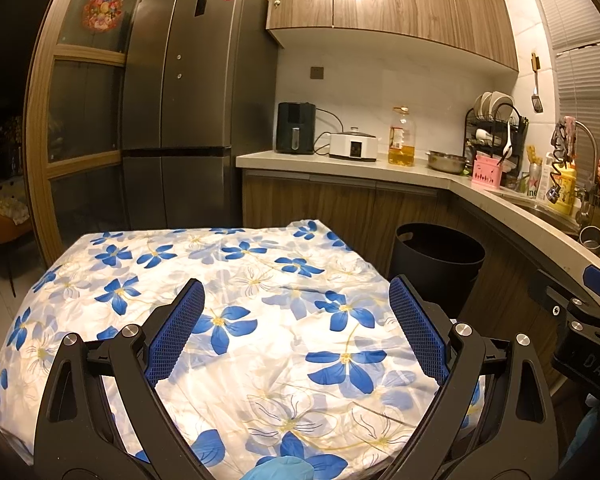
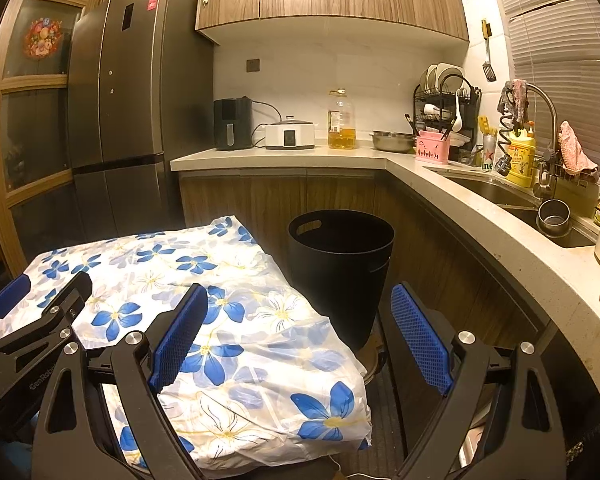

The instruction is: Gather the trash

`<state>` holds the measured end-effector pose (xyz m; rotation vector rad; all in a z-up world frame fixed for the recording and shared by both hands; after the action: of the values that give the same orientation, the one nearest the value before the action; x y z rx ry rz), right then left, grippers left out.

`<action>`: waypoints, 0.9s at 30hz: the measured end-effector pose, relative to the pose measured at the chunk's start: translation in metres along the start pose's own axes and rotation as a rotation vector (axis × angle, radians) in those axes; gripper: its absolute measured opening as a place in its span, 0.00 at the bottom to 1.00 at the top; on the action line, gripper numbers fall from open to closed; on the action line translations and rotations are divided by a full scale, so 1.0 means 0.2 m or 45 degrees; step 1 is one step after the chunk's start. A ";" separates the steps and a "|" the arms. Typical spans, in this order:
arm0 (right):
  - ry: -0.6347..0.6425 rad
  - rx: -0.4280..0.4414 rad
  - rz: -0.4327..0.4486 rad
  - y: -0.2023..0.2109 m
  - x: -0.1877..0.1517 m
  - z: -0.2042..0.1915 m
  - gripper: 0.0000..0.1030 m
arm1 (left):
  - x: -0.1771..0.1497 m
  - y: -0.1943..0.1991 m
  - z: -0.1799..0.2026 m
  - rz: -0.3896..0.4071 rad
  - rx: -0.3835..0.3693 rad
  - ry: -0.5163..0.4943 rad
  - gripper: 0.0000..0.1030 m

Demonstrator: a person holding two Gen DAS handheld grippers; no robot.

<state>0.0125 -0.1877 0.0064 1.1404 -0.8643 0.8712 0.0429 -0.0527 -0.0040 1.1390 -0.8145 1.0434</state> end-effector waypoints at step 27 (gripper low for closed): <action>-0.010 -0.002 -0.002 -0.01 0.01 0.01 0.87 | 0.00 0.01 0.01 0.006 0.000 -0.005 0.89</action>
<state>0.0138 -0.1905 0.0074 1.1436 -0.8704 0.8651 0.0410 -0.0540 -0.0025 1.1398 -0.8204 1.0453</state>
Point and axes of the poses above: each gripper's, at about its wrist camera, not at the fingertips, and y roughly against the way its jaws point, z to its right, x to its top, the point moved 2 cm from there along -y, roughly the way its jaws point, and after that the axes turned 12 degrees about y, right-handed, at the moved point
